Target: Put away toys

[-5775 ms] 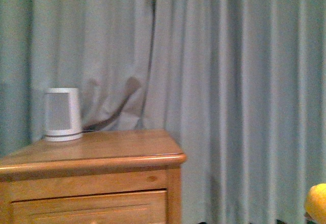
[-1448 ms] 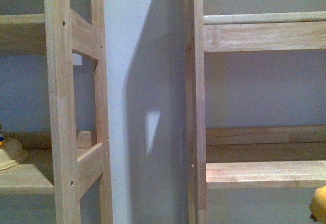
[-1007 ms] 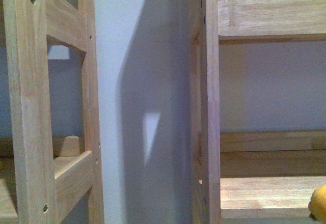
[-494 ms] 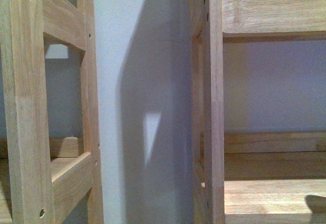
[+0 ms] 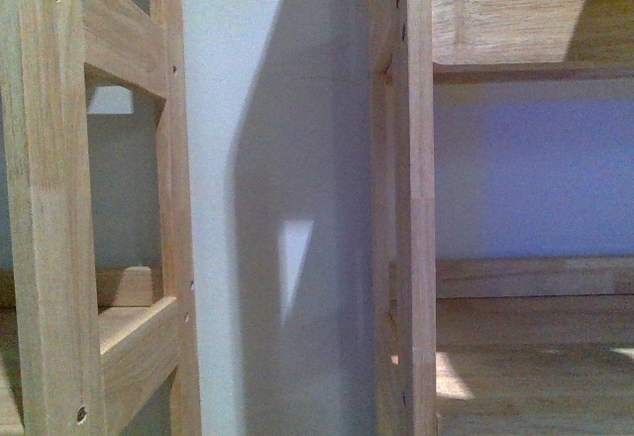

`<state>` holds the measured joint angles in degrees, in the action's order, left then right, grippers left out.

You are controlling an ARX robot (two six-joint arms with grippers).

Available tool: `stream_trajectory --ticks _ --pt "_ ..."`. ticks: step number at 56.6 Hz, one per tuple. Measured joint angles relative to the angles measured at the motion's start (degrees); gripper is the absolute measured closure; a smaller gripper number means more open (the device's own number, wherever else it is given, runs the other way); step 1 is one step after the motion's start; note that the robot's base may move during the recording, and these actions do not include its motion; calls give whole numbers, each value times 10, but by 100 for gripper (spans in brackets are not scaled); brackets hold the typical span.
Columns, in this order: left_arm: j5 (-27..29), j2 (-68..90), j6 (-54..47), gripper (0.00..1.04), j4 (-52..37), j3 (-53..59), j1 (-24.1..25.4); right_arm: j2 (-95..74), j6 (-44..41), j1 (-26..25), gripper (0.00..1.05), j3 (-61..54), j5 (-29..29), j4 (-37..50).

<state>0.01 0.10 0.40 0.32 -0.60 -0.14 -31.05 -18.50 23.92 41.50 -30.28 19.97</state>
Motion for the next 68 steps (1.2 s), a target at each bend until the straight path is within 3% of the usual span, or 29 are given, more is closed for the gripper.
stream_trajectory --ticks 12,24,32,53,68 --pt "0 0 0 6 0 0 0 -34 11 -82 98 86 89 -34" --pt "0 0 0 6 0 0 0 -74 110 -271 98 175 252 -97" --pt "0 0 0 6 0 0 0 -140 156 -350 98 238 301 -78" --pt "0 0 0 6 0 0 0 -358 245 -388 98 388 353 -70" --pt "0 0 0 6 0 0 0 -458 296 -347 98 469 367 -73"
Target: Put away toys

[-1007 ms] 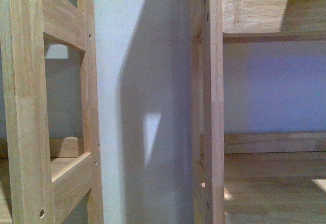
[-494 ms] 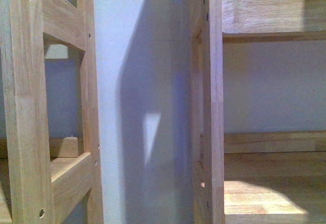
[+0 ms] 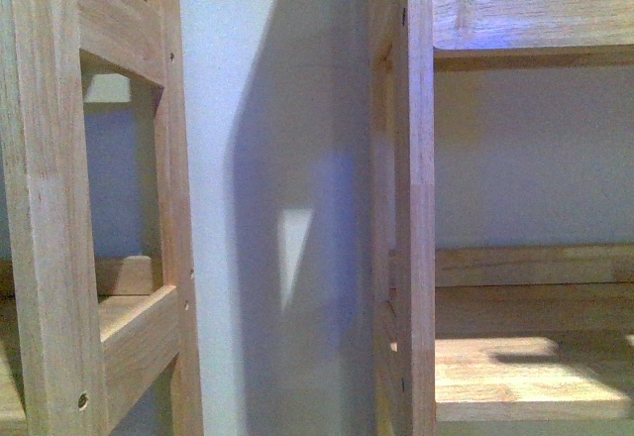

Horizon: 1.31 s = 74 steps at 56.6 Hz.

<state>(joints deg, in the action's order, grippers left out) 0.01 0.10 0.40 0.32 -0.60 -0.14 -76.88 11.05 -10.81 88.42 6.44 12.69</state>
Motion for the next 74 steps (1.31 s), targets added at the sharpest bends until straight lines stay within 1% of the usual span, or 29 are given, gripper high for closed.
stream_trajectory --ticks 12,24,38,40,41,43,52,54,55,62,63,66,68,70,74 --pt "0 0 0 6 0 0 0 -71 44 50 98 63 4 -35" --pt "0 0 0 6 0 0 0 -114 105 60 98 101 -4 -51" --pt "0 0 0 6 0 0 0 -133 150 81 97 122 0 -73" --pt "0 0 0 6 0 0 0 -132 150 83 89 122 0 -76" --pt "0 0 0 6 0 0 0 -132 149 85 83 121 -1 -76" --pt "0 0 0 6 0 0 0 -132 148 85 80 121 -3 -76" --pt "0 0 0 6 0 0 0 -130 148 86 55 119 -9 -76" --pt "0 0 0 6 0 0 0 -129 148 85 50 119 -9 -76" --pt "0 0 0 6 0 0 0 -129 148 85 49 119 -9 -76" --pt "0 0 0 6 0 0 0 -128 148 82 31 119 -6 -79" --pt "0 0 0 6 0 0 0 -127 148 82 26 119 -6 -79" --pt "0 0 0 6 0 0 0 -127 147 81 17 119 -4 -79" --pt "0 0 0 6 0 0 0 -127 146 80 8 119 -4 -79" --pt "0 0 0 6 0 0 0 -127 145 80 5 119 -4 -79" --pt "0 0 0 6 0 0 0 -127 142 80 7 120 -4 -78"
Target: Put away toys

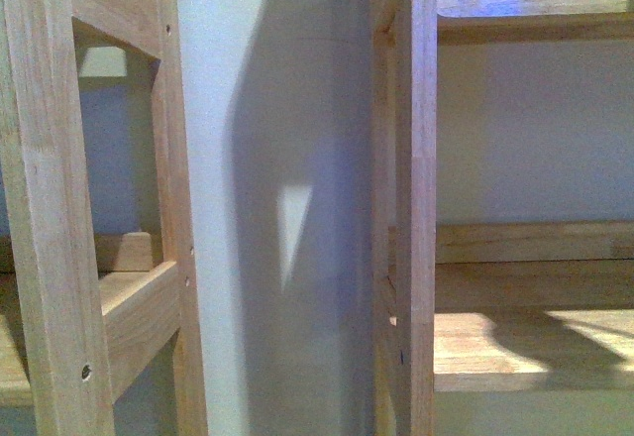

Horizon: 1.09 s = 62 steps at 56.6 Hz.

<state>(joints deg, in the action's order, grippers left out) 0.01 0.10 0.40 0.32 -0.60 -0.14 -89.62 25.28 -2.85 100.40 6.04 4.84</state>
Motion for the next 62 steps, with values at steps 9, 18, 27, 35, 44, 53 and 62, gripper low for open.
stream_trajectory --ticks 9,18,27,35,44,53,62 --pt "0 0 0 6 0 0 0 2 -8 0 7 0 -2 12" --pt "0 0 0 6 0 0 0 20 -26 0 7 -5 -24 40" --pt "0 0 0 6 0 0 0 66 -34 -8 7 -38 -53 64" --pt "0 0 0 6 0 0 0 130 -61 -24 7 -96 -96 79" --pt "0 0 0 6 0 0 0 213 -105 -49 7 -180 -125 80" --pt "0 0 0 6 0 0 0 320 -124 -93 7 -294 -102 89" --pt "0 0 0 6 0 0 0 439 -100 -166 7 -409 -37 79"
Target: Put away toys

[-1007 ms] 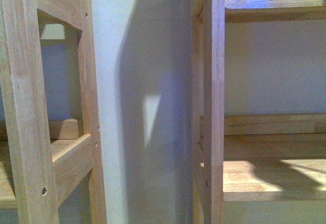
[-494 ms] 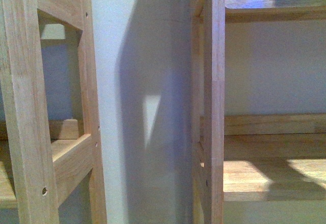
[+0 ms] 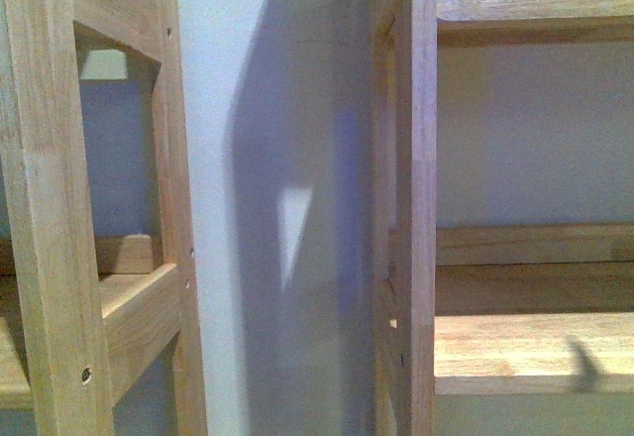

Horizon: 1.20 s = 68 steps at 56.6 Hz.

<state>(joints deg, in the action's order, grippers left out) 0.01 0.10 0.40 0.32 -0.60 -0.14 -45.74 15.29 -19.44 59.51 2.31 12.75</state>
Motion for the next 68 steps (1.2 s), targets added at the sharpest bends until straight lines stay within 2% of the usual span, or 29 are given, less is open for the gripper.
stream_trajectory --ticks 8,14,22,26,32,36,53,68 --pt "0 0 0 6 0 0 0 103 63 -92 7 -96 82 -35" --pt "0 0 0 6 0 0 0 145 81 -99 7 -149 73 -25" --pt "0 0 0 6 0 0 0 200 86 -53 7 -246 46 -24" --pt "0 0 0 6 0 0 0 230 79 -16 7 -296 14 -22" --pt "0 0 0 6 0 0 0 296 44 99 7 -392 -60 -12" --pt "0 0 0 6 0 0 0 324 31 148 7 -433 -70 -13" --pt "0 0 0 6 0 0 0 378 25 189 7 -534 -91 -53" --pt "0 0 0 6 0 0 0 380 25 192 7 -542 -92 -58"
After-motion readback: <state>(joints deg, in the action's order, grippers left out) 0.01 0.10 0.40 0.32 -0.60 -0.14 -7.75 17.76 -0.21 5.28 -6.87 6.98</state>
